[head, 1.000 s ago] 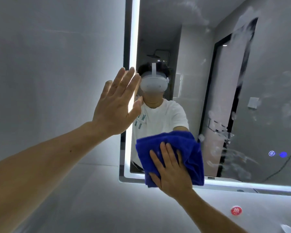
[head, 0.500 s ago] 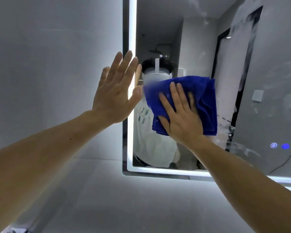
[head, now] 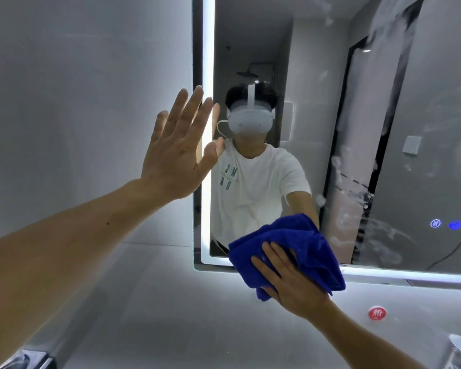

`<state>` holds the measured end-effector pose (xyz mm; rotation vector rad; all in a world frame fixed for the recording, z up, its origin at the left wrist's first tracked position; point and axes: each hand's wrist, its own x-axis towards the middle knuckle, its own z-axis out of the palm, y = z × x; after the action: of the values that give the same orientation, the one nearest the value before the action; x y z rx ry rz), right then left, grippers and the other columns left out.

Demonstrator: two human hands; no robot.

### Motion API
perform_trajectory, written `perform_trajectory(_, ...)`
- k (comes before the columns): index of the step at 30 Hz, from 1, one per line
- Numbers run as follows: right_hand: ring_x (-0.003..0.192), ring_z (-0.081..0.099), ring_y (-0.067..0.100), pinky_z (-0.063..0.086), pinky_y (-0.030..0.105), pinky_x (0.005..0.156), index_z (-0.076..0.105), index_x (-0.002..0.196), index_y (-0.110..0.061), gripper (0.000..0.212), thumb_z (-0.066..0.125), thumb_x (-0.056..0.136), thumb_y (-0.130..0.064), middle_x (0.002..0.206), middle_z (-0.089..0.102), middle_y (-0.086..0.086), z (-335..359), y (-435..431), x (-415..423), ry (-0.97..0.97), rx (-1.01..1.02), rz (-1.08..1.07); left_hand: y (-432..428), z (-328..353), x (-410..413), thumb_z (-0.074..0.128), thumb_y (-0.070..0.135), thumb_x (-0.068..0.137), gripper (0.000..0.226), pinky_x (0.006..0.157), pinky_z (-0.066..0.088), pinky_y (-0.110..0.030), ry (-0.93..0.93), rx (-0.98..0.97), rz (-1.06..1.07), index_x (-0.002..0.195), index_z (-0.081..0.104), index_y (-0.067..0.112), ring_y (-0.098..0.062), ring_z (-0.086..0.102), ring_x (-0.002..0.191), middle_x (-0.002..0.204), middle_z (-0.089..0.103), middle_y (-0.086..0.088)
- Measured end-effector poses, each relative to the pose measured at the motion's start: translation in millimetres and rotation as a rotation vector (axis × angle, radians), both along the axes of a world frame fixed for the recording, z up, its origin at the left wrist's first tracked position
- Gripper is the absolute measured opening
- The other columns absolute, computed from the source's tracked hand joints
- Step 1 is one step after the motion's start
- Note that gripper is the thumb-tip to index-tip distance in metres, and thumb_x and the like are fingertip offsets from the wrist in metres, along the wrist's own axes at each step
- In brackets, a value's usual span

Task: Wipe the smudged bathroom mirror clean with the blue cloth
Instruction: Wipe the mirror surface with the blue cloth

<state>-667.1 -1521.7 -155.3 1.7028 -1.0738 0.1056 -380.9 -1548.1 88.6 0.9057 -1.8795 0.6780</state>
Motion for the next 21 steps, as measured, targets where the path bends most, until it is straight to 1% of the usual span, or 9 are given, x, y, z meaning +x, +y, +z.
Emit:
perform_trajectory(3, 0.141, 0.031, 0.035, 0.035, 0.050, 0.110, 0.034, 0.151, -0.015, 0.056, 0.000, 0.107, -0.022, 0.154, 0.035, 0.012, 25.8, 8.7, 7.1, 0.049, 0.053, -0.020, 0.5, 3.9, -2.8, 0.024, 0.053, 0.097, 0.067, 0.120, -0.006, -0.043, -0.001, -0.002, 0.003, 0.156, 0.015, 0.022, -0.019, -0.003, 0.151, 0.165, 0.003, -0.001)
perform_trajectory(4, 0.141, 0.031, 0.036, 0.029, 0.051, 0.114, 0.035, 0.150, -0.014, 0.054, 0.004, 0.106, -0.021, 0.154, 0.036, 0.013, 42.3, 10.9, 12.2, 0.081, 0.040, -0.008, 0.9, 5.0, -3.9, 0.023, 0.053, 0.097, 0.067, 0.119, -0.007, -0.042, -0.001, -0.005, 0.005, 0.156, 0.014, 0.022, -0.019, -0.003, 0.151, 0.165, 0.003, -0.001)
perform_trajectory(6, 0.141, 0.029, 0.039, 0.009, 0.051, 0.119, 0.037, 0.148, -0.011, 0.051, 0.020, 0.103, -0.029, 0.153, 0.034, 0.017, 85.9, 9.5, 25.3, 0.063, -0.060, 0.046, 2.1, 6.6, -6.1, 0.023, 0.053, 0.098, 0.067, 0.118, -0.008, -0.040, -0.004, -0.014, 0.001, 0.156, 0.014, 0.022, -0.019, -0.003, 0.151, 0.165, 0.003, -0.001)
perform_trajectory(9, 0.148, 0.008, 0.035, -0.010, 0.045, 0.119, 0.028, 0.153, -0.012, 0.057, 0.033, 0.102, -0.037, 0.159, 0.012, 0.017, 163.0, -3.8, 48.2, -0.232, -0.191, 0.139, 4.7, 8.6, -6.6, 0.023, 0.051, 0.099, 0.065, 0.118, -0.008, -0.039, -0.002, -0.030, -0.018, 0.156, 0.014, 0.020, -0.019, -0.002, 0.151, 0.165, 0.004, -0.002)
perform_trajectory(10, 0.149, 0.003, 0.033, -0.012, 0.044, 0.119, 0.024, 0.154, -0.014, 0.059, 0.034, 0.102, -0.040, 0.160, 0.004, 0.014, 183.6, -10.0, 56.1, -0.331, -0.218, 0.148, 5.5, 9.4, -5.2, 0.023, 0.050, 0.099, 0.065, 0.118, -0.008, -0.038, 0.001, -0.039, -0.025, 0.156, 0.014, 0.020, -0.019, -0.002, 0.151, 0.164, 0.005, -0.003)
perform_trajectory(12, 0.150, 0.004, 0.033, -0.010, 0.045, 0.119, 0.023, 0.154, -0.015, 0.061, 0.032, 0.102, -0.044, 0.162, -0.002, 0.010, 207.5, -21.3, 70.9, -0.464, -0.290, 0.142, 6.2, 10.6, -0.8, 0.023, 0.048, 0.100, 0.064, 0.118, -0.006, -0.038, 0.013, -0.059, -0.030, 0.156, 0.015, 0.018, -0.020, 0.000, 0.151, 0.164, 0.007, -0.003)
perform_trajectory(16, 0.149, 0.004, 0.036, -0.008, 0.049, 0.119, 0.020, 0.155, -0.014, 0.066, 0.033, 0.100, -0.049, 0.162, 0.004, 0.016, 184.4, -30.6, 89.7, -0.536, -0.324, 0.143, 2.5, 12.3, 9.7, 0.025, 0.047, 0.100, 0.064, 0.119, -0.004, -0.041, 0.041, -0.063, -0.025, 0.156, 0.017, 0.018, -0.021, 0.001, 0.151, 0.164, 0.008, -0.004)
perform_trajectory(18, 0.149, 0.002, 0.036, -0.010, 0.049, 0.119, 0.020, 0.155, -0.014, 0.068, 0.033, 0.100, -0.051, 0.162, 0.004, 0.017, 149.2, -29.7, 88.5, -0.443, -0.247, 0.161, -0.3, 10.8, 12.8, 0.026, 0.046, 0.099, 0.064, 0.118, -0.008, -0.037, 0.035, -0.052, 0.003, 0.156, 0.016, 0.019, -0.018, -0.002, 0.151, 0.165, 0.006, -0.002)
perform_trajectory(21, 0.147, 0.012, 0.040, -0.005, 0.050, 0.120, 0.031, 0.152, -0.013, 0.061, 0.035, 0.101, -0.046, 0.157, 0.024, 0.020, 91.7, -22.8, 74.5, -0.210, -0.165, 0.139, -1.3, 8.9, 12.4, 0.027, 0.047, 0.099, 0.064, 0.118, -0.010, -0.037, 0.028, -0.044, 0.026, 0.156, 0.016, 0.021, -0.018, -0.003, 0.151, 0.165, 0.004, -0.001)
